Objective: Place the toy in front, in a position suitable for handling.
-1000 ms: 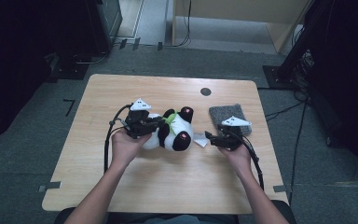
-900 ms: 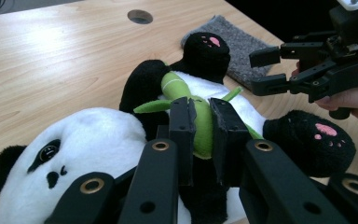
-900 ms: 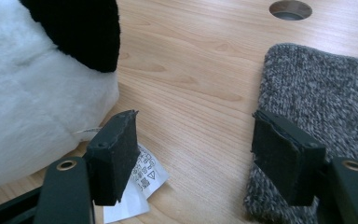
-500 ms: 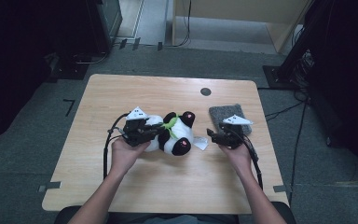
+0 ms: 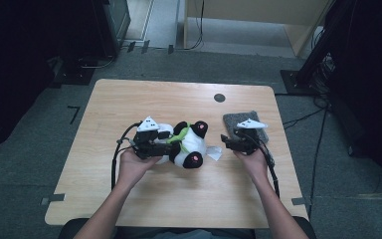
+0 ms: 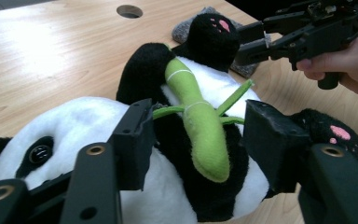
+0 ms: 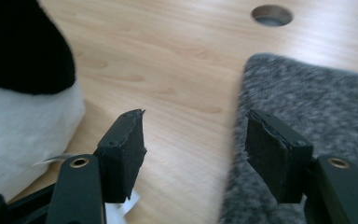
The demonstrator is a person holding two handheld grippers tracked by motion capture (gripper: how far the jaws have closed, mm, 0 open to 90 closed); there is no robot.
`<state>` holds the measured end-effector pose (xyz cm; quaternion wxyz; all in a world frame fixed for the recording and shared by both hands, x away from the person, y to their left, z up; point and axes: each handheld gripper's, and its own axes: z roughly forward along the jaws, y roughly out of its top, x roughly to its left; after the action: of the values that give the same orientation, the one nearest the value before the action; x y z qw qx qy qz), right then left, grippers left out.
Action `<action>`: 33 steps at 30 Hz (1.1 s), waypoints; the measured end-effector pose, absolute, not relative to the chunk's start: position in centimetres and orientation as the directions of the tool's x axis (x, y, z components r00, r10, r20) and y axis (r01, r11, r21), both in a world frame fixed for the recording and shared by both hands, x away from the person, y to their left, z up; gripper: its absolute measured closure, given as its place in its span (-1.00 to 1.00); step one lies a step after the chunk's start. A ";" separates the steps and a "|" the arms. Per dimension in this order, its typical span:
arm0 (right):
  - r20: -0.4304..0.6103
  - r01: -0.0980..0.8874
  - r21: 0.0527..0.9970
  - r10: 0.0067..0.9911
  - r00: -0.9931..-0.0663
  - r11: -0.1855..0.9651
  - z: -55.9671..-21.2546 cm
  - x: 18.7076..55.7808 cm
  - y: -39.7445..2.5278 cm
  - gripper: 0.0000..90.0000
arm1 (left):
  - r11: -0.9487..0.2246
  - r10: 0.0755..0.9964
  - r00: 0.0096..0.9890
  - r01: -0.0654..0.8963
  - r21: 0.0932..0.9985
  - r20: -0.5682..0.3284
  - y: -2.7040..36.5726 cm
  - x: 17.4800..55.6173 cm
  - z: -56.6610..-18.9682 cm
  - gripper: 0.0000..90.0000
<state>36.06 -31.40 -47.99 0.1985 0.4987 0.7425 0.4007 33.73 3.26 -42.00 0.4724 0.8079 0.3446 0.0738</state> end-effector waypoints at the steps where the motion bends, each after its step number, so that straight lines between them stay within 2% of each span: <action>1: 0.098 0.571 0.802 0.906 -0.411 0.172 -47.9 36.3 -32.0 -0.10 | -0.308 0.620 0.754 0.486 0.818 -0.215 3.6 33.8 -41.9 -0.16; 10: 0.101 0.587 0.801 0.941 -0.324 0.116 -48.9 37.6 -34.2 -0.11 | -0.306 0.602 0.767 0.477 0.824 -0.221 5.5 33.6 -42.0 -0.24; 17: 0.129 0.631 0.769 0.942 -0.309 0.102 -49.2 38.8 -34.9 -0.18 | -0.295 0.610 0.760 0.480 0.826 -0.224 7.3 33.3 -42.5 -0.33; 22: 0.115 0.630 0.771 0.951 -0.287 0.097 -49.8 39.2 -35.2 -0.26 | -0.341 0.611 0.771 0.462 0.819 -0.180 7.2 33.5 -42.9 -0.45; 28: 0.097 0.647 0.754 0.954 -0.282 0.114 -50.6 39.5 -35.6 -0.41 | -0.359 0.616 0.771 0.455 0.815 -0.160 6.9 33.4 -43.1 -0.70; 33: 0.101 0.652 0.750 0.956 -0.275 0.108 -50.6 39.9 -35.9 -0.44 | -0.268 0.636 0.738 0.486 0.832 -0.226 8.0 33.2 -43.7 -0.70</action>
<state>39.88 -35.95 -50.56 0.2121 0.5635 0.7136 0.3582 33.21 7.99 -43.74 0.4906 0.7926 0.3539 0.0762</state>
